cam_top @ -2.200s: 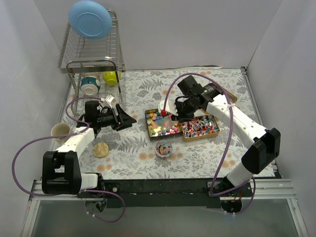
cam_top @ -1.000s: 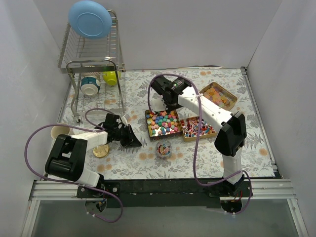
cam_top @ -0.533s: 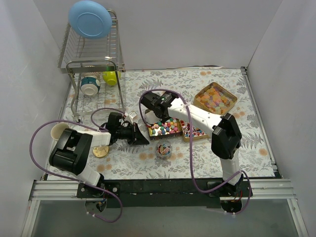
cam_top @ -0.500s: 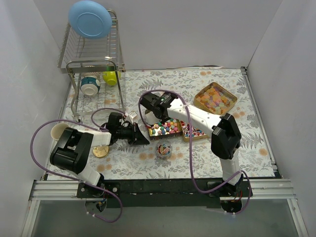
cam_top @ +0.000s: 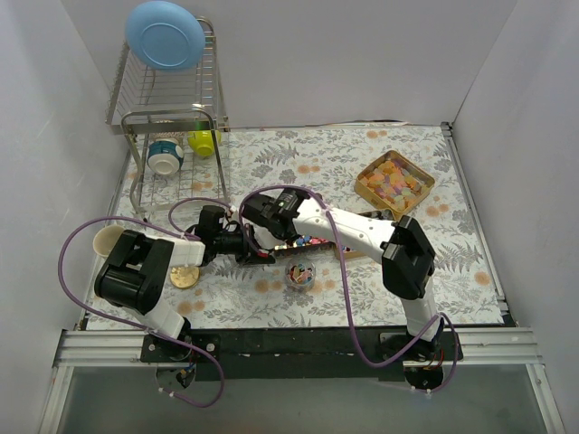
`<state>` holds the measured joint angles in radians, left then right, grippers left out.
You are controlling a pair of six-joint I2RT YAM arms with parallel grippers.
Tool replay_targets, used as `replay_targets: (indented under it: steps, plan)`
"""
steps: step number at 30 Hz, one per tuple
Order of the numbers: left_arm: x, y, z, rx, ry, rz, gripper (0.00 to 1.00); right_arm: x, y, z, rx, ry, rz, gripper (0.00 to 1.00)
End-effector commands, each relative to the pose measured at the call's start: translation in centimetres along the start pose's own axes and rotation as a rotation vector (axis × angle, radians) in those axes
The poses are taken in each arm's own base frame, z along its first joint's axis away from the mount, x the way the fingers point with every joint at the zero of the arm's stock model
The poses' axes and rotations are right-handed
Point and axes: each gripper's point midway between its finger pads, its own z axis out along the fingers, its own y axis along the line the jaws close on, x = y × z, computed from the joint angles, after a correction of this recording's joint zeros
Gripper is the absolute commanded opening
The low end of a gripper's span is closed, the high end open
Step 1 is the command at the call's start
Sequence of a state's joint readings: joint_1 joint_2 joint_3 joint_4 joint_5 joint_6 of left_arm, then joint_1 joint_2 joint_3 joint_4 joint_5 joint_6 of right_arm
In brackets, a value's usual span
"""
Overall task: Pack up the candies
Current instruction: Scoop the fake candies from the storage box.
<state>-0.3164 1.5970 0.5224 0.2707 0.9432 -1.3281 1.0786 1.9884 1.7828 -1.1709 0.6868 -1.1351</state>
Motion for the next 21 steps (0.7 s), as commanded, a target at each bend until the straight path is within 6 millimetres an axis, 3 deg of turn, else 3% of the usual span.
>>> replay_targets:
  steps: [1, 9, 15, 21]
  plan:
    - [0.0, -0.6, -0.1, 0.02, -0.002, 0.031, 0.0, 1.1, 1.7, 0.4, -0.048, 0.017, -0.048, 0.01]
    - [0.3, 0.2, 0.2, 0.008, 0.014, 0.004, 0.0, 2.6, 2.2, 2.3, -0.088, 0.008, -0.011, 0.01]
    - [0.4, 0.9, 0.6, 0.005, 0.03, -0.028, 0.0, 1.7, 1.3, 2.3, -0.068, -0.077, -0.053, 0.01]
    - [0.4, 1.4, 1.0, 0.009, 0.05, -0.048, 0.0, 0.3, 1.7, 1.6, -0.101, -0.182, -0.091, 0.01]
